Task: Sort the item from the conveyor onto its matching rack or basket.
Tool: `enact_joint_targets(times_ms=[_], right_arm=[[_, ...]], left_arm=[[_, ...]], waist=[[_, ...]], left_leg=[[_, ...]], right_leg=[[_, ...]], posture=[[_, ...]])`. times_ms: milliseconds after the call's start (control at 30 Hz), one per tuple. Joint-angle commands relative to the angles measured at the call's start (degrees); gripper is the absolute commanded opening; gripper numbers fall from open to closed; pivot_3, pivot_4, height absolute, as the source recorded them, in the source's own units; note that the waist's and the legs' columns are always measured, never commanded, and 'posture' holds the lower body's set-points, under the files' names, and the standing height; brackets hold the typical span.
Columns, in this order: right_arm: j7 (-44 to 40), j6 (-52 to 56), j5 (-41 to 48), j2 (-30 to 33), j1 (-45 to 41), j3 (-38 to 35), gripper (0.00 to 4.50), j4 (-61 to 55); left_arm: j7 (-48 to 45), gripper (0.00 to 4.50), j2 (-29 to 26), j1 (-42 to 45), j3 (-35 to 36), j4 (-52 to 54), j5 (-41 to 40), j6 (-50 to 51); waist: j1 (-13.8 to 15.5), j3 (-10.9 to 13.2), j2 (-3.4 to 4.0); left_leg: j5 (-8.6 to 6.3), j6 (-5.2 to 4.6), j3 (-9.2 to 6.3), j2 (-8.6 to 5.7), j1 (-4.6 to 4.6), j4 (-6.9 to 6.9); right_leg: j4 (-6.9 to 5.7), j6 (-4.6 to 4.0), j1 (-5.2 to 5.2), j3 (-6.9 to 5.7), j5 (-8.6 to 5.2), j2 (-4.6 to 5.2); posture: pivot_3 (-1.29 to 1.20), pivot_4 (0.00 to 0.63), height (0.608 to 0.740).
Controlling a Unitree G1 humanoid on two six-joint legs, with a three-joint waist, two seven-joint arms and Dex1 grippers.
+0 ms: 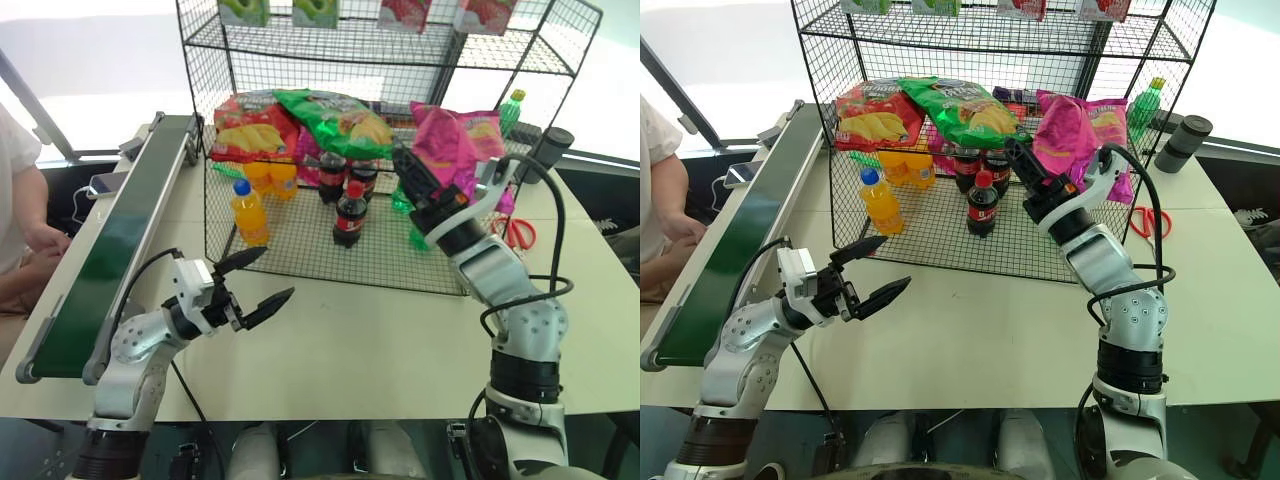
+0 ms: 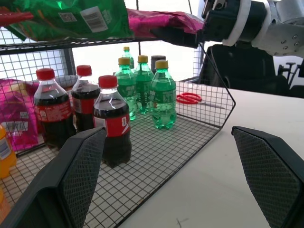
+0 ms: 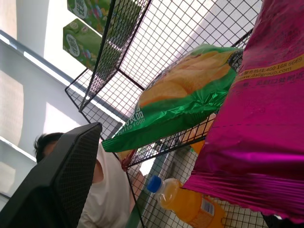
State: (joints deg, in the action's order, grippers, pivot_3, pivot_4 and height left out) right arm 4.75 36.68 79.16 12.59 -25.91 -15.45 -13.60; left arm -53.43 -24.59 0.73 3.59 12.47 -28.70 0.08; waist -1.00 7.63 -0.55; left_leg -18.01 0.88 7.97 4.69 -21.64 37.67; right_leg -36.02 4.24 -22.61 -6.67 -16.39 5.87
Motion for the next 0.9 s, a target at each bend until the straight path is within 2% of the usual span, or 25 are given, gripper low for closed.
enact_joint_targets(times_ms=[33, 200, 267, 567, 900], right_arm=[[0.88, -1.34, 2.09, -1.09, -1.52, -2.13, 3.24, -0.26], [0.75, -1.86, 1.23, -1.33, -1.8, -3.35, 0.73, 1.69], [0.39, -1.81, 1.12, -1.19, -2.02, -3.44, 0.02, 1.89], [-2.22, -0.78, -1.01, -0.12, -4.66, -2.94, 0.02, 4.28], [-12.63, -0.11, -9.19, 1.98, -13.04, -1.84, 0.02, 16.72]], left_arm=[[0.15, 4.5, 0.07, 0.34, 0.11, 2.24, -0.06, -1.37], [0.16, 4.5, -0.13, 0.58, 0.02, 2.26, -0.18, -1.33], [0.2, 4.5, -0.17, 0.5, -0.02, 2.42, -0.2, -1.22], [0.72, 4.5, 0.18, -0.29, -0.95, 3.16, 0.16, -1.27], [0.87, 4.5, 0.21, 0.07, -1.34, 3.21, 0.17, -1.22]], waist=[[0.01, 0.0, 0.0], [0.01, 0.0, 0.0], [0.01, 0.01, 0.01], [-0.07, 0.01, 0.02], [0.04, 0.01, 0.02]], left_leg=[[0.0, 0.0, 0.0, 0.0, 0.0, 0.0], [0.0, 0.0, 0.01, -0.01, -0.01, 0.0], [0.0, 0.0, 0.01, 0.0, 0.0, 0.0], [0.0, 0.0, 0.01, 0.0, 0.0, -0.01], [0.0, 0.0, 0.04, -0.01, -0.01, -0.02]], right_leg=[[0.0, 0.0, 0.0, 0.0, 0.0, 0.0], [0.01, 0.0, 0.0, 0.0, 0.0, 0.01], [0.0, 0.0, 0.0, 0.0, 0.0, 0.01], [0.0, 0.0, 0.0, 0.0, 0.0, 0.0], [0.01, 0.0, -0.02, 0.0, 0.0, 0.0]], posture=[[0.0, 0.15, 0.726], [0.0, 0.15, 0.726], [0.0, 0.15, 0.726], [0.0, 0.15, 0.726], [0.0, 0.15, 0.726]])
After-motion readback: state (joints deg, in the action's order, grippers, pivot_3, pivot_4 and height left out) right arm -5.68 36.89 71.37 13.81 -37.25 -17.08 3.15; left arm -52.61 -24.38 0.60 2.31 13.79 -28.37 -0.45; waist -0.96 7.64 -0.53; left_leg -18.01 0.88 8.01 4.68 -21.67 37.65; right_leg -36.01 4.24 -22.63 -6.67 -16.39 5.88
